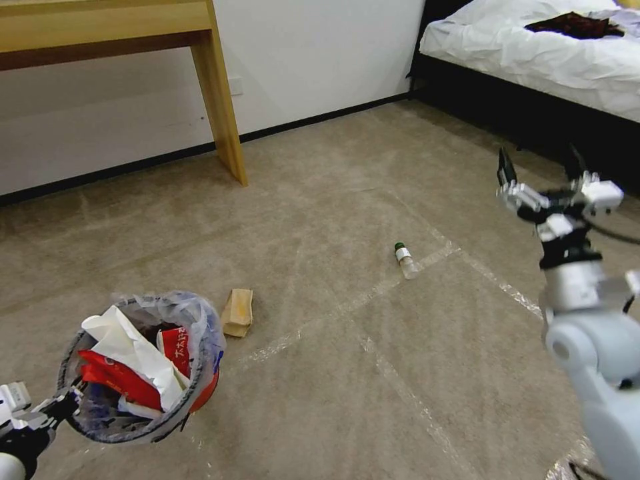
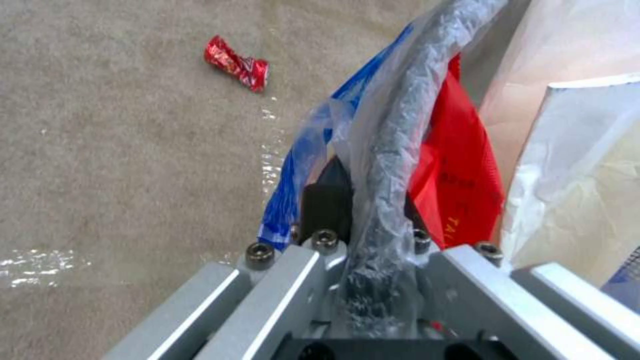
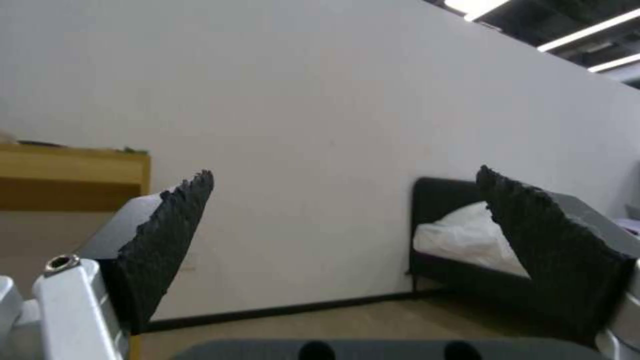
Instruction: Pick up the trash bin and place the garbage on the floor into it.
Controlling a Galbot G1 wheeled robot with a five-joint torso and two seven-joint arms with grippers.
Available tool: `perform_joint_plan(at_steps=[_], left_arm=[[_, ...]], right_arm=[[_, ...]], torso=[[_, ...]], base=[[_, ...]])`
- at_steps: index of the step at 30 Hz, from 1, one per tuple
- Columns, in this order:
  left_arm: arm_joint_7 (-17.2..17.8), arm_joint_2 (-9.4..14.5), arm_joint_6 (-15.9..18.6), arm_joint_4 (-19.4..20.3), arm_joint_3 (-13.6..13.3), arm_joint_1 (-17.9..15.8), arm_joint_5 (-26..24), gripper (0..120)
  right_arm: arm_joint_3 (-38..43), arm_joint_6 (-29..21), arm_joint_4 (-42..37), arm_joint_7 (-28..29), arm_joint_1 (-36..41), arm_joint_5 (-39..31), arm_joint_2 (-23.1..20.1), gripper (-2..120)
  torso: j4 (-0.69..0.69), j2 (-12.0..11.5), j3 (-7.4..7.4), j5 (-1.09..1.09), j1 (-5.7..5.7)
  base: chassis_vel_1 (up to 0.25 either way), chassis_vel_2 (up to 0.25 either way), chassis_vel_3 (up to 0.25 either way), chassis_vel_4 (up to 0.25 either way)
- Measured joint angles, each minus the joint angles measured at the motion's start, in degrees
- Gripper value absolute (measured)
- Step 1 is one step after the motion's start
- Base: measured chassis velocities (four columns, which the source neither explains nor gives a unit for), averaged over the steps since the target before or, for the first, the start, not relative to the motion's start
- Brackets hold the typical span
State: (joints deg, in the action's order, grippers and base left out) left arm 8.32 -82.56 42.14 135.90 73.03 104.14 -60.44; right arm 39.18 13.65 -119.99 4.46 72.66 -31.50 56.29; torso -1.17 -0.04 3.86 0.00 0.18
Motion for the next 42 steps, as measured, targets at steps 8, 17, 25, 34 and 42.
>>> perform_joint_plan(at_steps=[8,17,25,34,42], left_arm=[[-0.19,0.01,0.00,0.20,0.20,0.29,0.03,2],[-0.24,0.03,-0.01,0.02,0.44,0.43,-0.02,2],[-0.17,-0.16,-0.03,-0.51,0.44,-0.06,-0.02,2],[-0.03,-0.22,-0.03,-0.55,0.59,0.14,-0.02,2],[-0.03,-0.34,-0.03,-0.49,0.86,0.46,-0.16,2]], right_arm=[[-0.77,0.61,-0.06,0.00,1.55,1.15,2.43,100],[-2.34,0.66,1.83,-0.02,0.70,1.64,3.09,100],[-3.34,1.43,3.49,-0.04,0.00,2.04,3.10,100],[-4.35,1.55,4.52,-0.08,-0.76,2.31,3.04,100],[-4.89,1.57,4.56,-0.13,-0.86,2.42,3.02,100]], torso=[[0.01,0.00,0.01,-0.01,0.00],[0.01,0.00,0.01,-0.01,0.00],[0.01,0.00,0.01,-0.01,0.01],[0.01,0.00,0.01,-0.01,0.01],[0.01,0.00,0.01,-0.01,0.01]], base=[[0.000,0.000,0.000,0.000],[0.000,0.000,0.000,0.000],[0.000,0.000,0.000,0.000],[0.000,0.000,0.000,0.000],[0.016,0.023,0.015,0.016]])
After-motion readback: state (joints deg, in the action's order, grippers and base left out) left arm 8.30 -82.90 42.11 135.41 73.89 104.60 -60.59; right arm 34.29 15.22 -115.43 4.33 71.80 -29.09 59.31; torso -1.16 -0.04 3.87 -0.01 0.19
